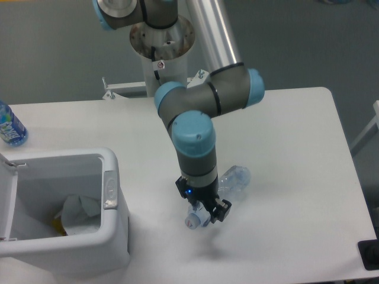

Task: Place the trash in the trash can
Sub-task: 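Lift the bottle by its cap end and carry it over the bin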

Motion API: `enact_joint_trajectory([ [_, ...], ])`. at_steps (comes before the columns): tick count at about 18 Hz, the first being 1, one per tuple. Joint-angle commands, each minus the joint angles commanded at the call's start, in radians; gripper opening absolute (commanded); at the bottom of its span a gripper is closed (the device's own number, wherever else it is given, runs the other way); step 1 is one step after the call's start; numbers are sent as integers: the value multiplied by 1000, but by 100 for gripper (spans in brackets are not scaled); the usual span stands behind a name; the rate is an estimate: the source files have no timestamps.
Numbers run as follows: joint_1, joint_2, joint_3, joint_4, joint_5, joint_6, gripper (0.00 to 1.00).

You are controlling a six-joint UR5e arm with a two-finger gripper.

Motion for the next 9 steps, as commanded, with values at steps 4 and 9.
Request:
enact_joint_trajectory([
  [4,48,60,136,2,-178,-224,60],
  [9,46,78,282,21,-287,-546,60],
])
